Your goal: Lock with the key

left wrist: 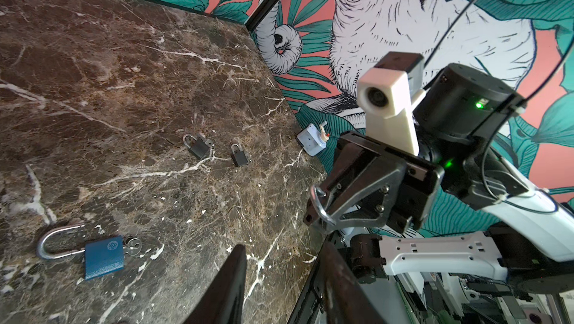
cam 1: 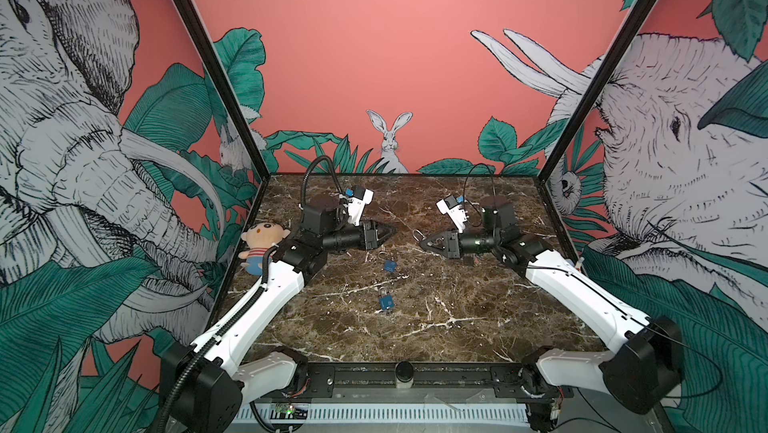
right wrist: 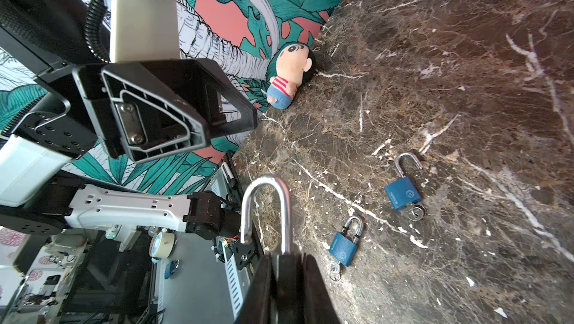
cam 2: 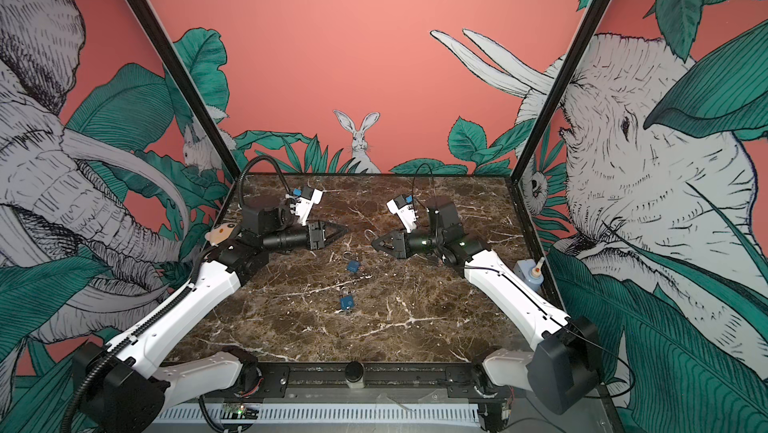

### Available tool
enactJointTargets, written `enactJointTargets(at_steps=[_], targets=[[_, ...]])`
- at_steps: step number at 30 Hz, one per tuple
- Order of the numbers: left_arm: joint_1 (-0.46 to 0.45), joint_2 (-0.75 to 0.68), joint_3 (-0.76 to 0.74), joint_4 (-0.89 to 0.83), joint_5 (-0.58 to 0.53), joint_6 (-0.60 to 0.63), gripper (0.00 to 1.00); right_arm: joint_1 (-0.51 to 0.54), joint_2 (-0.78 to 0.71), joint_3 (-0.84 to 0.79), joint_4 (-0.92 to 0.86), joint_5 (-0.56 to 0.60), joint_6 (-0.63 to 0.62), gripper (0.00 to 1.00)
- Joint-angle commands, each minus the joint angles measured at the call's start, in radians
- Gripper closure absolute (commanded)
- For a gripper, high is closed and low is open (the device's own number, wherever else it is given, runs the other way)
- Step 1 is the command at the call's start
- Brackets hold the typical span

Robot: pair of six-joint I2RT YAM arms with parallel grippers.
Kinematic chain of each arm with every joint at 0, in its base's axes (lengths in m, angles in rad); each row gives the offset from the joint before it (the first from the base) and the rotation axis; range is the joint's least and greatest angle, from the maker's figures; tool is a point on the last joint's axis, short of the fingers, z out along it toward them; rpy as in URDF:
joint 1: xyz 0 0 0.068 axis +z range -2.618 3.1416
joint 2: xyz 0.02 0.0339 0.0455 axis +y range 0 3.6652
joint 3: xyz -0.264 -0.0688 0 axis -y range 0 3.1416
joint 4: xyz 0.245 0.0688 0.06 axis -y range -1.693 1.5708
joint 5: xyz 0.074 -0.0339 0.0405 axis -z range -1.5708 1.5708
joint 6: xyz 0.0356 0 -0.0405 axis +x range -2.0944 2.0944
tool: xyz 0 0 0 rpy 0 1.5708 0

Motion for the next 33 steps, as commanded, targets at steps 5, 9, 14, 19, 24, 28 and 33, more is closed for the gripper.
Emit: enactJointTargets(at_steps=[5,9,14,19,24,28,33], targets=[[-0.005,0.002,0.028,0.017,0.074,-0.009,0.58,-0.004,0.031,0.029,0.097,-0.116,0.066,1.0],[-0.013,0.017,0.044,0.012,0.088,-0.004,0.58,-0.004,0.048,0.028,0.138,-0.15,0.094,1.0],[-0.022,0.042,0.065,0.0,0.105,0.011,0.58,-0.004,0.078,0.012,0.26,-0.221,0.177,1.0],[-0.035,0.063,0.085,0.017,0.122,0.008,0.58,-0.005,0.108,-0.013,0.418,-0.28,0.288,1.0],[-0.043,0.089,0.098,0.013,0.126,0.017,0.6,-0.006,0.134,-0.033,0.531,-0.307,0.361,1.0],[-0.042,0.096,0.1,0.013,0.117,0.021,0.62,-0.009,0.146,-0.041,0.564,-0.311,0.383,1.0],[-0.043,0.103,0.104,0.017,0.098,0.025,0.64,-0.008,0.149,-0.041,0.569,-0.316,0.384,1.0]])
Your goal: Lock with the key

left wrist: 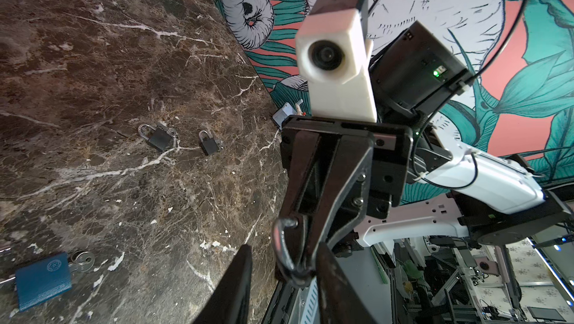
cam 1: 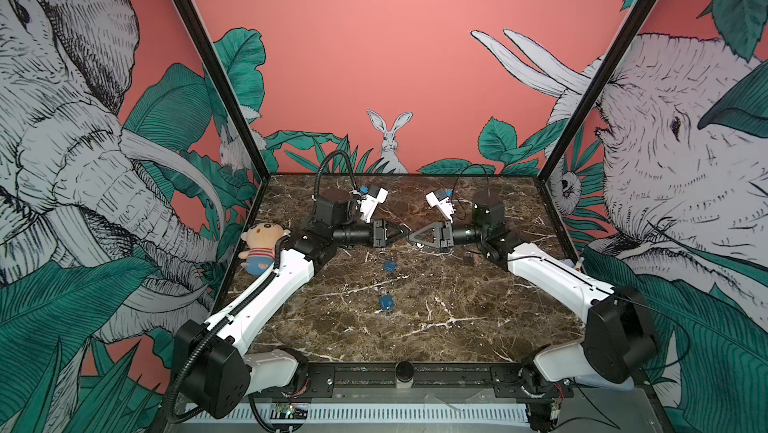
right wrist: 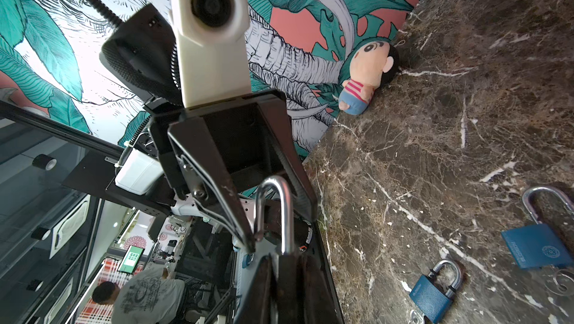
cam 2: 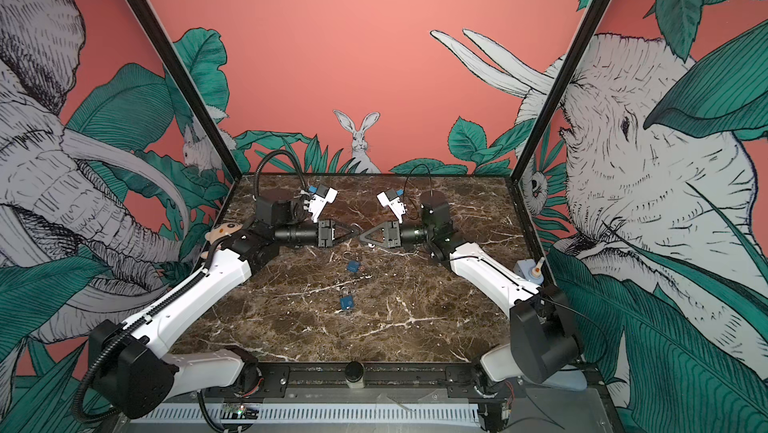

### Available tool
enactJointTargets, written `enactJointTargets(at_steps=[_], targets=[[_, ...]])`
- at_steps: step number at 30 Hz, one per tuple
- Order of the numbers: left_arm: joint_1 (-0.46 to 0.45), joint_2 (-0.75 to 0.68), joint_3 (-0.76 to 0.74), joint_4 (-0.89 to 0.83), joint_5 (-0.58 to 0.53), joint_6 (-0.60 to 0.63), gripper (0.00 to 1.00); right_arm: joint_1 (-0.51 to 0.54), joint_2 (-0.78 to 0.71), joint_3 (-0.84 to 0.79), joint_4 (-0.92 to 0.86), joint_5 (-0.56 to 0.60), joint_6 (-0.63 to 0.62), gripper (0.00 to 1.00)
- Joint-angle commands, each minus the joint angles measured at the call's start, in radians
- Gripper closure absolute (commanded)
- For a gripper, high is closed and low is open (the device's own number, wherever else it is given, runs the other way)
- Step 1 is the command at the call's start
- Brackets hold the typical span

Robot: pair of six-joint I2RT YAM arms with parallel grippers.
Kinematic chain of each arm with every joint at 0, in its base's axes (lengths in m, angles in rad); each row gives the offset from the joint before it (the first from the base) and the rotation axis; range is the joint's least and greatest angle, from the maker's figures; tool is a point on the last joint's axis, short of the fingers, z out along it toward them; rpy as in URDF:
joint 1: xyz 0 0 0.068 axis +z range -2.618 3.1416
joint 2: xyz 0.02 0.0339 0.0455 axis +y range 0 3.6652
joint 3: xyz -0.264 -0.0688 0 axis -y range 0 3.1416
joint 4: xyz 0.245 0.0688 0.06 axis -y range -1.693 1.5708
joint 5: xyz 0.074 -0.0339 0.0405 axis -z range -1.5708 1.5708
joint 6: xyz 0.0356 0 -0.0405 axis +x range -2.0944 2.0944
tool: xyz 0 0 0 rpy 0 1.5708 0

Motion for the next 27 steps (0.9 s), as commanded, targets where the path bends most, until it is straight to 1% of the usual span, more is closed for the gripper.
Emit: enactJointTargets(at_steps=[1,10,16,27], targets=[[-0.004,-0.003,0.028,0.016,-0.009,0.017,0.65,-0.005,-0.005,-0.005,0.085,-0.034,0.018,1.0],[-0.001,-0.003,0.026,0.019,-0.038,0.02,0.69,-0.006,-0.013,-0.008,0.079,-0.043,0.018,1.0],[0.012,-0.02,0.028,0.027,-0.048,0.015,0.69,-0.007,-0.02,-0.014,0.073,-0.045,0.013,1.0],[0.017,-0.025,0.038,0.057,-0.034,-0.002,0.69,-0.007,-0.026,-0.022,0.069,-0.044,0.014,1.0]])
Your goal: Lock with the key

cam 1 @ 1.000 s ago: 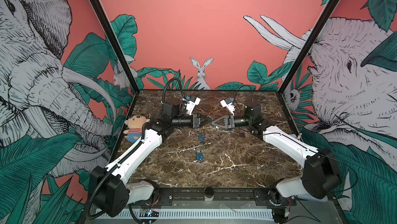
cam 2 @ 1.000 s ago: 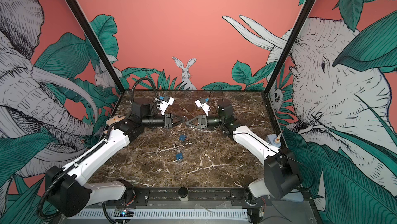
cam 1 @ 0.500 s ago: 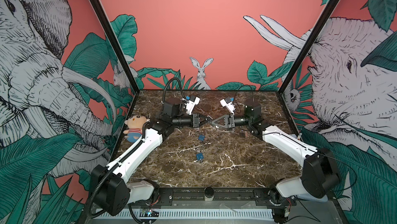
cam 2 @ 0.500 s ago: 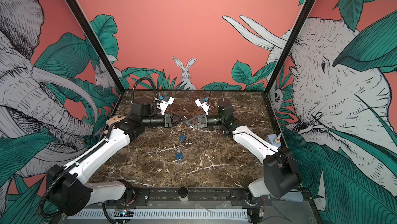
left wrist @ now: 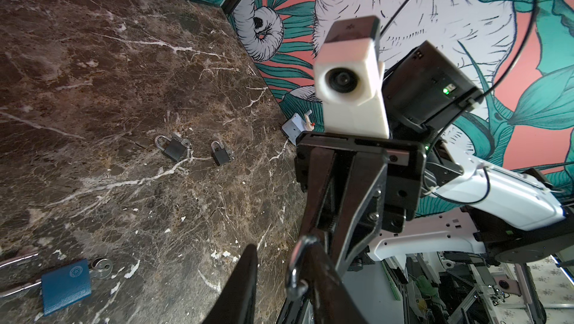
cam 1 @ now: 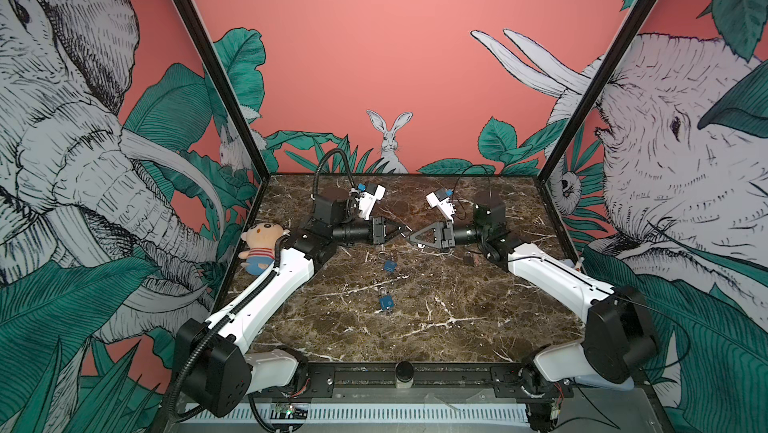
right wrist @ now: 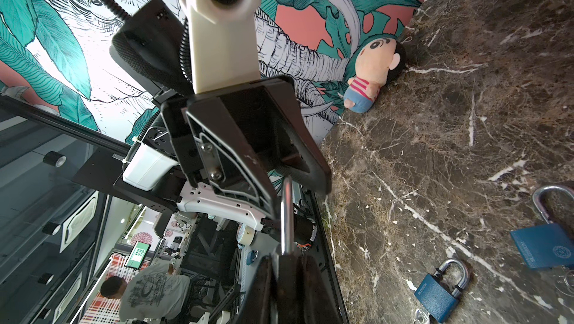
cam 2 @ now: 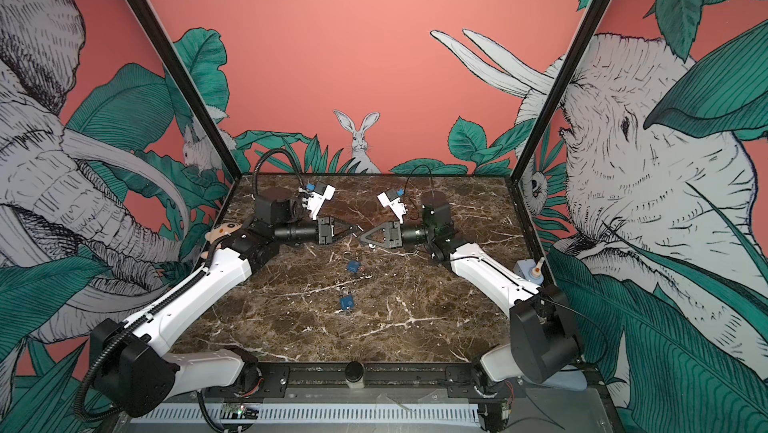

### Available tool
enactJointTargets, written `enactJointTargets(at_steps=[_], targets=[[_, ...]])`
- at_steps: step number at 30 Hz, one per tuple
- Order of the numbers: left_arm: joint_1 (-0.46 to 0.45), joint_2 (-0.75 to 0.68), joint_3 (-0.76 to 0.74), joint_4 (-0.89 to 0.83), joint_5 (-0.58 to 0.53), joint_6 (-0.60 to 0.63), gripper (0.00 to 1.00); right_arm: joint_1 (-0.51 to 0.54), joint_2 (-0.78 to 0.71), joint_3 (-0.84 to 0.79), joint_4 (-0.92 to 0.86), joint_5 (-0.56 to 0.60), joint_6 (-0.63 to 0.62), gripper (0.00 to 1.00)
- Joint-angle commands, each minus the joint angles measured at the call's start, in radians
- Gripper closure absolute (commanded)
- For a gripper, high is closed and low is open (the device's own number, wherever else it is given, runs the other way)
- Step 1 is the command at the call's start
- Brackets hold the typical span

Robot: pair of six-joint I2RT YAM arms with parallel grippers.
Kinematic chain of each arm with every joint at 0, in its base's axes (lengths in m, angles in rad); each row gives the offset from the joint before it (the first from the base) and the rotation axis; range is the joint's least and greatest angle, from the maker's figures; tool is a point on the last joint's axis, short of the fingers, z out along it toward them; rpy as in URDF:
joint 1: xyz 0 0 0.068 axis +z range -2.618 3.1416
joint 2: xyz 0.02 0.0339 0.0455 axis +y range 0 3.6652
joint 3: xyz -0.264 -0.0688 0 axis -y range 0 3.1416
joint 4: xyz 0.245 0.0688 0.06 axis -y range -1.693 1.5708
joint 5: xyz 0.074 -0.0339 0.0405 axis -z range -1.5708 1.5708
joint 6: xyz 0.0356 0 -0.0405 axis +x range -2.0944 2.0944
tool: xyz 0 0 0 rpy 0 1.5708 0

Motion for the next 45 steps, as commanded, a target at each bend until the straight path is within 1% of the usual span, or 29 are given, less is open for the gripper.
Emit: enactJointTargets(at_steps=[1,14,21,26,32,43,45], targets=[[0.004,-0.028,0.033,0.032,0.005,-0.002,0.69,-0.003,-0.025,-0.005,0.051,-0.021,0.001,1.0],[0.004,-0.02,0.015,0.04,0.023,-0.011,0.76,-0.004,-0.029,0.0,0.056,-0.021,0.002,1.0],[0.005,-0.025,0.004,0.039,0.02,-0.01,0.76,-0.004,-0.023,0.009,0.069,-0.02,0.011,1.0],[0.005,-0.019,0.002,0.034,0.017,-0.004,0.73,-0.002,-0.021,0.009,0.08,-0.018,0.019,1.0],[0.004,-0.015,-0.002,0.038,0.019,-0.004,0.73,-0.003,-0.022,0.012,0.083,-0.018,0.024,1.0],[0.004,-0.015,-0.004,0.041,0.019,-0.004,0.82,-0.004,-0.016,0.012,0.117,-0.021,0.052,1.0],[0.004,-0.013,-0.005,0.041,0.02,-0.005,0.82,-0.003,-0.018,0.012,0.124,-0.021,0.058,1.0]])
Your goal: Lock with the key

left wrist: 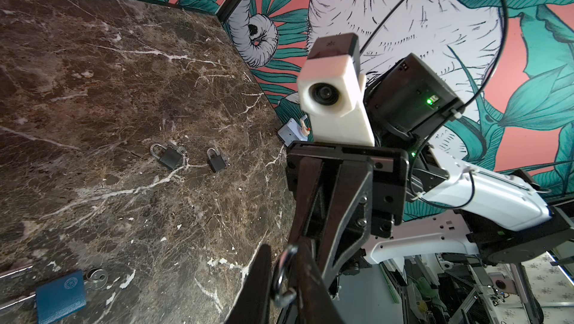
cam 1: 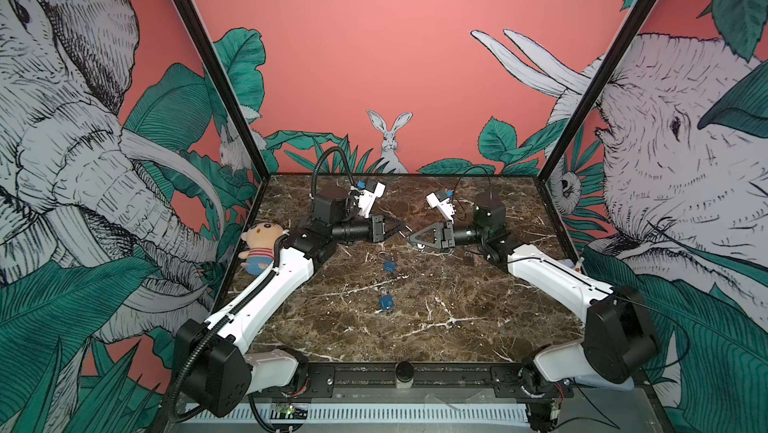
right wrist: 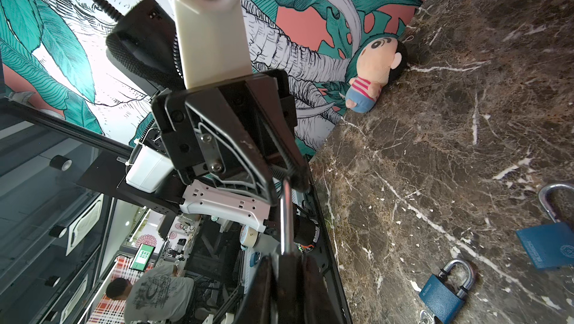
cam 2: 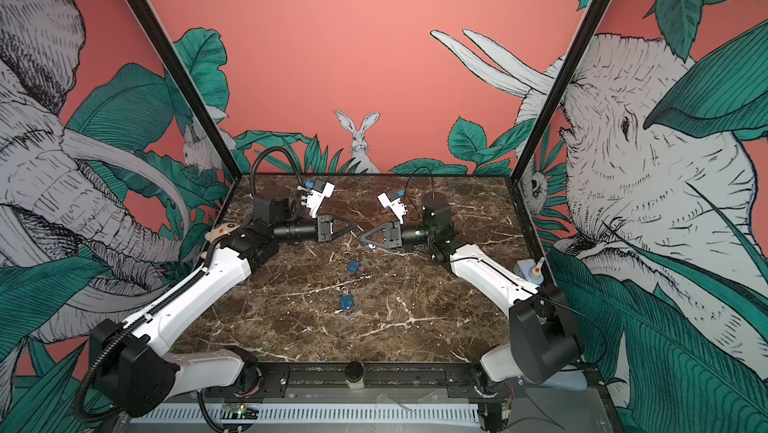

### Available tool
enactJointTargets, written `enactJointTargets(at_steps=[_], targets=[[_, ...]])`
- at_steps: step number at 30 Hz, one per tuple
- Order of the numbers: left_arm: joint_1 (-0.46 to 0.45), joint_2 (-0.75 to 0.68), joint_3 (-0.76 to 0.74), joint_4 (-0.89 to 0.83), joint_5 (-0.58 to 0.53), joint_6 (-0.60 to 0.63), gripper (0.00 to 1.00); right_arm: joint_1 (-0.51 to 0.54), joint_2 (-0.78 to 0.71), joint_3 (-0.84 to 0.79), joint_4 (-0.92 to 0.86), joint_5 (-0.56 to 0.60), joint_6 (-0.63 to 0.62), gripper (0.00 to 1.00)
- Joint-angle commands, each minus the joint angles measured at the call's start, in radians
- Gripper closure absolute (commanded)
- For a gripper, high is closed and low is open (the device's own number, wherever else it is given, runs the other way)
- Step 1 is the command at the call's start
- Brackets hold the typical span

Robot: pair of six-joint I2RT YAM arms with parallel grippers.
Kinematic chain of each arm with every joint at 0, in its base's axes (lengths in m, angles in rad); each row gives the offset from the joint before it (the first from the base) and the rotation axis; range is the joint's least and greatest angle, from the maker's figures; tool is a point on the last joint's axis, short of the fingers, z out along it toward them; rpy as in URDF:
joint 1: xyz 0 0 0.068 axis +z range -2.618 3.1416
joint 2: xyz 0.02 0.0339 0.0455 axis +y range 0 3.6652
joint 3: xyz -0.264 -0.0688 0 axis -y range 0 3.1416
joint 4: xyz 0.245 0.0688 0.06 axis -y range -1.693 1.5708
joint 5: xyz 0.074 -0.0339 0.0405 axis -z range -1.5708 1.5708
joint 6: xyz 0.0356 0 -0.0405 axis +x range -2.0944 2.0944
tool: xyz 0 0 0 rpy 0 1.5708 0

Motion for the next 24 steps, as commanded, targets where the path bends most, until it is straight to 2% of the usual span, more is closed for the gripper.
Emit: enactJointTargets(at_steps=[1,9,15,20,24], targets=[[0.005,-0.013,-0.011,0.02,0.013,0.005,0.83,-0.003,-0.017,0.021,0.081,-0.021,0.018,1.0],[0.004,-0.01,-0.019,0.024,0.017,0.006,1.0,-0.004,-0.008,0.015,0.18,-0.032,0.096,1.0],[0.004,-0.006,-0.029,0.029,0.016,0.009,1.0,-0.004,0.016,0.002,0.375,-0.051,0.243,1.0],[0.005,0.0,-0.041,0.035,0.007,0.019,1.0,-0.003,0.053,-0.008,0.615,-0.071,0.432,1.0],[0.004,0.011,-0.049,0.057,0.018,0.003,1.0,-0.002,0.08,-0.008,0.736,-0.075,0.536,1.0]])
